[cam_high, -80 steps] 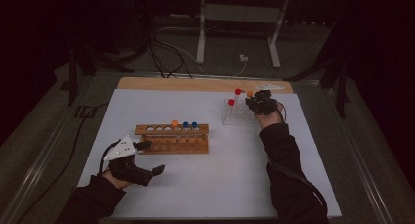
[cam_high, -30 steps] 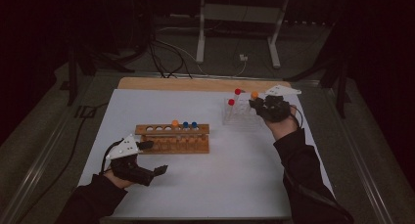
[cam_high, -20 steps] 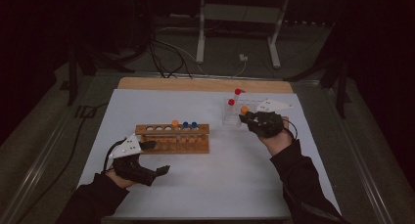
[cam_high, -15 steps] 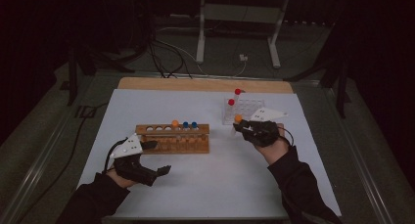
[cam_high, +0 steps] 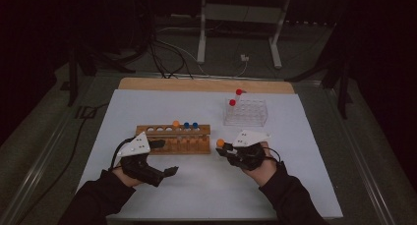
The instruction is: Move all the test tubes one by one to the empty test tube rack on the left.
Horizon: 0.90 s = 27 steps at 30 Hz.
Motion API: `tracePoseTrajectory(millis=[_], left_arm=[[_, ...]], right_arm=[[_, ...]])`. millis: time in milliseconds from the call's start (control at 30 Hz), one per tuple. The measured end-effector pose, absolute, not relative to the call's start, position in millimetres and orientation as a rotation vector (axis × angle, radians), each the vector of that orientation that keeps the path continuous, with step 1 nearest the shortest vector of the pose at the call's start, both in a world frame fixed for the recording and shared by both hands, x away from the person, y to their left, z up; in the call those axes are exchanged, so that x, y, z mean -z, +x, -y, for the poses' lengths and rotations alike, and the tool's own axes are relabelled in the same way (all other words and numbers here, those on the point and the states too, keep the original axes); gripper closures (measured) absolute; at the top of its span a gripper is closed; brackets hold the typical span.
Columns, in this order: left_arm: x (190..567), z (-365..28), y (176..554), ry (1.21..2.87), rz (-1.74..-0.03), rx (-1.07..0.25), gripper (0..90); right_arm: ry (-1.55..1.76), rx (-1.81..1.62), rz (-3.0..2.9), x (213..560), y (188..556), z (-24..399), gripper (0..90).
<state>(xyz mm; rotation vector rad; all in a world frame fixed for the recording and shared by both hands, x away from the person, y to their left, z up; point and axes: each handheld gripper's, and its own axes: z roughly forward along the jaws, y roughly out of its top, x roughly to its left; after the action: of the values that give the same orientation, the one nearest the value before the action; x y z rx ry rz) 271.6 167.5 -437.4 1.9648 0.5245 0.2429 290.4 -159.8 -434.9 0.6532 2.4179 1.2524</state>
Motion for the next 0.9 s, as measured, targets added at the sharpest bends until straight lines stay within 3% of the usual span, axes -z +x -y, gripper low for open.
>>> tracePoseTrajectory(millis=[400, 467, 900], left_arm=[[423.8, -146.1, 276.2, 1.967, -0.44, -0.224, 8.5], [421.8, -143.1, 276.5, 1.961, -0.426, -0.227, 15.9], [420.0, -121.2, 279.1, 1.975, -0.367, -0.239, 37.4]], right_arm=[[0.562, -1.29, -2.491, 439.8, 277.3, 134.6, 75.0], [0.554, -1.291, -2.503, 441.2, 276.8, 131.7, 75.0], [0.522, -1.311, -2.549, 441.9, 275.4, 118.3, 75.0]])
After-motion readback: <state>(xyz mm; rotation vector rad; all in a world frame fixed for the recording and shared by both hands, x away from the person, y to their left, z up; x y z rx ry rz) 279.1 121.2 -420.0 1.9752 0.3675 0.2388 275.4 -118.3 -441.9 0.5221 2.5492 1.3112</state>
